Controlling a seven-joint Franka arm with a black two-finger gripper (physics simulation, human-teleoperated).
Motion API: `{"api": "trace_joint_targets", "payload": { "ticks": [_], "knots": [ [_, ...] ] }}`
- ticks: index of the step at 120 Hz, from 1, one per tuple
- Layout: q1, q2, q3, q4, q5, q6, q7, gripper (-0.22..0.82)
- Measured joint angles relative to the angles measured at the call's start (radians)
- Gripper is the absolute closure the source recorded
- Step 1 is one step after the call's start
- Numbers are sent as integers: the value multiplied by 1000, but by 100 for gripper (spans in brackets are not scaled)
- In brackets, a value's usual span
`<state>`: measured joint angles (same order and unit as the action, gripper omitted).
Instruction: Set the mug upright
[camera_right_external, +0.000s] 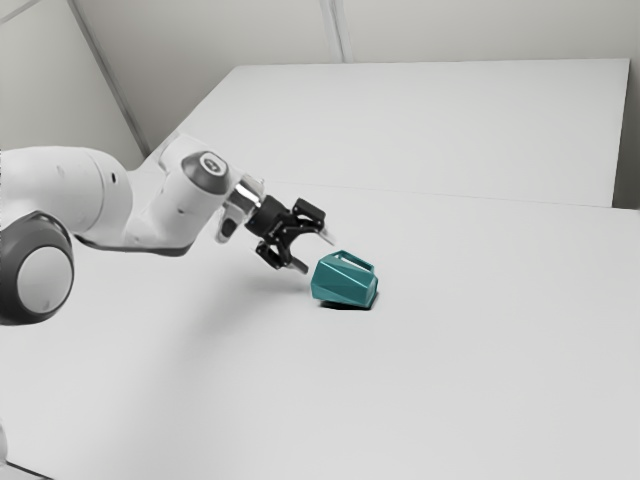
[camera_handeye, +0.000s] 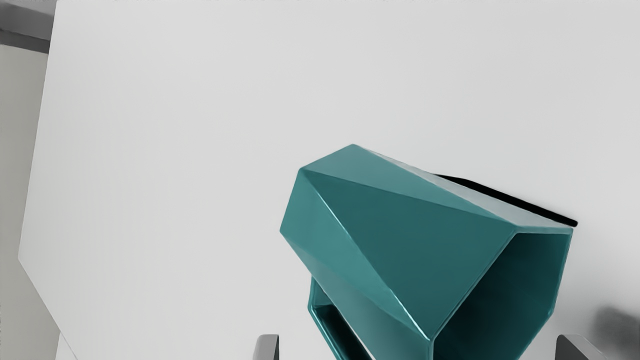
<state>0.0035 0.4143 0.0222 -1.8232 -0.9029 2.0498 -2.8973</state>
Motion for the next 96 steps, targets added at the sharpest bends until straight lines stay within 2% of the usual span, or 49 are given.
{"api": "trace_joint_targets", "payload": {
  "ticks": [41, 46, 61, 71, 82, 96],
  "knots": [
    [-29, 43, -13, -6, -86, 20, 0, 1],
    [-29, 43, -14, -5, -84, 23, 0, 8],
    [-29, 39, -13, -4, -76, 28, 0, 41],
    [-29, 34, -14, -4, -73, 30, 0, 56],
    [-33, 26, -15, 1, -75, 32, 0, 67],
    [-45, 10, -16, 12, -72, 34, 0, 73]
  ]
}}
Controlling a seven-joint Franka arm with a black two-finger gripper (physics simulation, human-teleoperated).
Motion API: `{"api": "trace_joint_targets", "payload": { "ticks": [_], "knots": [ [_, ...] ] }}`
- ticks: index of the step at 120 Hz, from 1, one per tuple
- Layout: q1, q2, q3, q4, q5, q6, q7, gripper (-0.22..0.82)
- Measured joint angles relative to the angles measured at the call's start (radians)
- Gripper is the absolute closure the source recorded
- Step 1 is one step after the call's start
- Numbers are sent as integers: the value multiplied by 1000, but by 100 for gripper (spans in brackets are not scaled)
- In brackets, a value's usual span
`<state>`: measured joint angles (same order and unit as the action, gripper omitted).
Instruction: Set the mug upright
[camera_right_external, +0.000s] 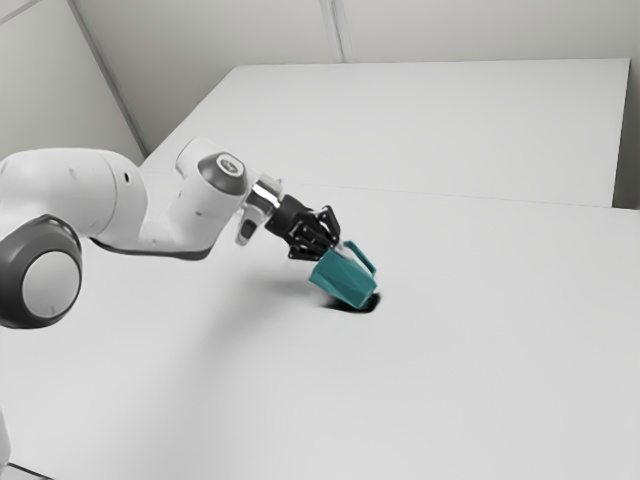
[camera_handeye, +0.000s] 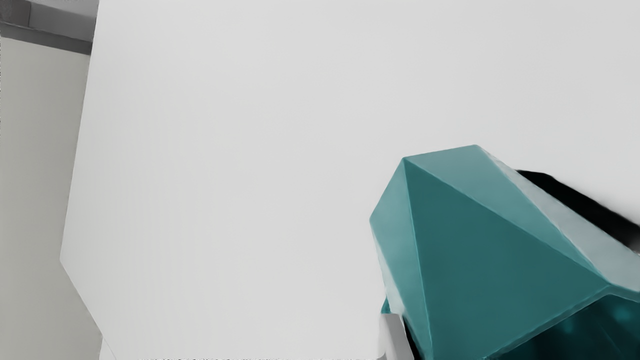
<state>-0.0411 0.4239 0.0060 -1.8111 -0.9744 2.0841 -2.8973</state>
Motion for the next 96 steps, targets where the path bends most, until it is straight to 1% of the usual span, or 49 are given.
{"api": "trace_joint_targets", "payload": {
  "ticks": [32, 40, 58, 76, 87, 96],
  "knots": [
    [-18, -14, 0, 5, 60, 15, 0, 77],
    [-30, -56, 0, -2, 106, 20, 0, 77],
    [-57, -182, -1, -44, 320, 27, 0, 78],
    [-76, -266, -10, -96, 578, 33, 0, 78],
    [-78, -319, -25, -159, 733, 51, 0, 78],
    [-80, -356, -33, -210, 818, 73, 0, 78]
  ]
}}
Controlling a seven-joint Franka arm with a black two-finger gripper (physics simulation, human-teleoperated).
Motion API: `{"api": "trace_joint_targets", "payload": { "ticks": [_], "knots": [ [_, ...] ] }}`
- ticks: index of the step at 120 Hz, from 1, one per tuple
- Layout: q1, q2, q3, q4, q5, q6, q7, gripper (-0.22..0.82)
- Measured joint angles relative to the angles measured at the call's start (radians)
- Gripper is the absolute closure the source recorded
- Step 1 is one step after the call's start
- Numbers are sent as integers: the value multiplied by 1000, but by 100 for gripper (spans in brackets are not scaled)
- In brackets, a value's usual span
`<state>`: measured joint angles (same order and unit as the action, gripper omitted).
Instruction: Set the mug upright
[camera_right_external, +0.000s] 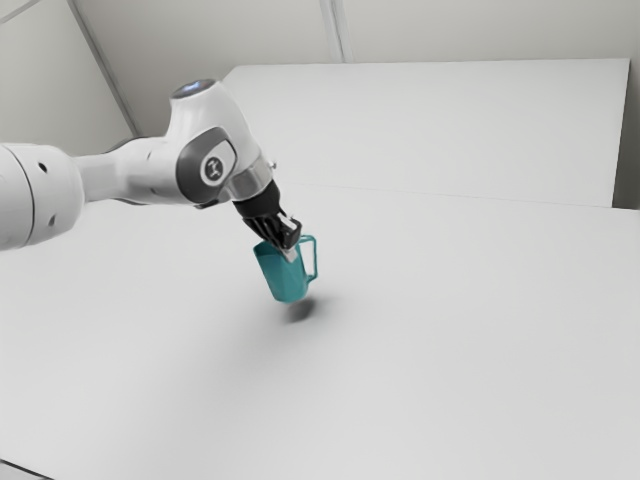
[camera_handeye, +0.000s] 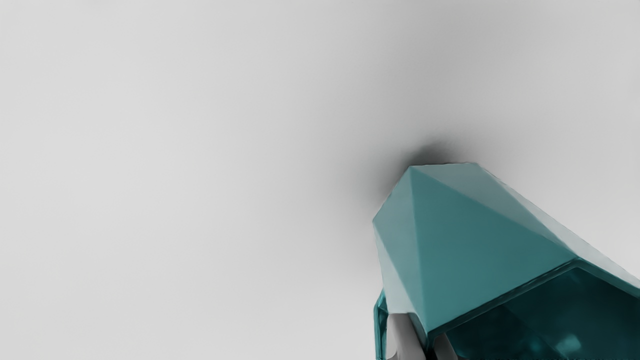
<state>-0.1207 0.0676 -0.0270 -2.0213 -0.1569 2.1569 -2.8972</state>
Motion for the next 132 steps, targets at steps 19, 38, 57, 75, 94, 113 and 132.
{"api": "trace_joint_targets", "payload": {
  "ticks": [19, 38, 57, 75, 94, 113, 132],
  "knots": [
    [8, -72, -17, -120, 98, 64, 0, 78],
    [16, -129, -25, -221, 126, 138, 0, 79],
    [47, -155, -41, -291, 169, 234, 0, 79],
    [56, -159, -48, -336, 189, 308, 0, 79],
    [69, -158, -49, -378, 193, 377, 0, 79],
    [71, -152, -49, -395, 190, 419, 0, 79],
    [72, -166, -50, -397, 191, 431, 0, 54]
  ]
}}
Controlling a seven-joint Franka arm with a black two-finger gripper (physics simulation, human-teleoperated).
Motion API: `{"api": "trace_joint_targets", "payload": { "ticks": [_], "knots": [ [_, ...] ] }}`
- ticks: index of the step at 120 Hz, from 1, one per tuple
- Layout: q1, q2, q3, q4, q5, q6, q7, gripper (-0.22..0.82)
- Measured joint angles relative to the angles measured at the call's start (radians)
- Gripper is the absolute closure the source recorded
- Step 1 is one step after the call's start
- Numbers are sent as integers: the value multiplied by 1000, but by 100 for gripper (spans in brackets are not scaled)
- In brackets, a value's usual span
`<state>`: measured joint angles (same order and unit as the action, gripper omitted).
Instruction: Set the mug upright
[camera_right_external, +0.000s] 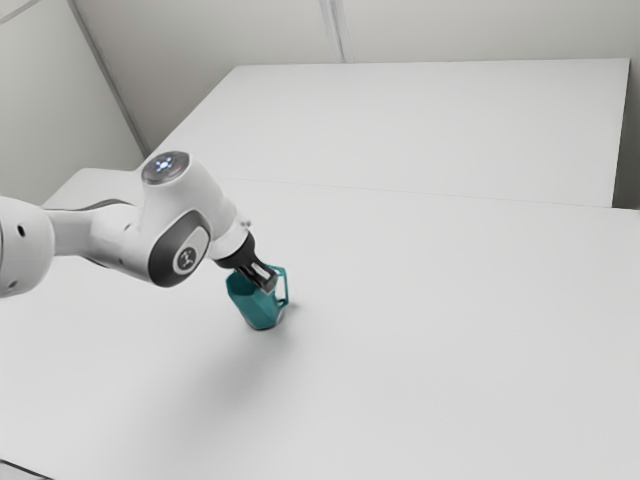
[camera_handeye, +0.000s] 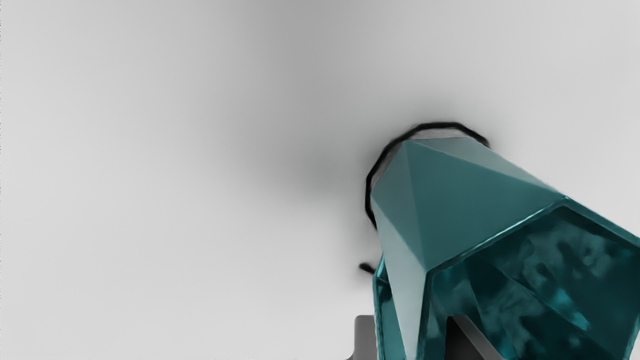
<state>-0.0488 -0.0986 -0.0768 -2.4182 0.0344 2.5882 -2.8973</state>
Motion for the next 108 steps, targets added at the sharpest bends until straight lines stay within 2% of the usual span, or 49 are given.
{"api": "trace_joint_targets", "payload": {
  "ticks": [17, 37, 56, 71, 87, 108],
  "knots": [
    [0, -30, 0, 0, 3, -8, 0, 28],
    [-4, -89, -1, 2, 5, -47, 0, 13],
    [-11, -109, -1, 47, -5, -114, 0, 6],
    [-10, -84, 6, 204, -4, -245, 0, 3],
    [-11, -13, 25, 395, 2, -407, 0, 2],
    [-40, 46, 68, 553, 6, -577, 0, 1]
  ]
}}
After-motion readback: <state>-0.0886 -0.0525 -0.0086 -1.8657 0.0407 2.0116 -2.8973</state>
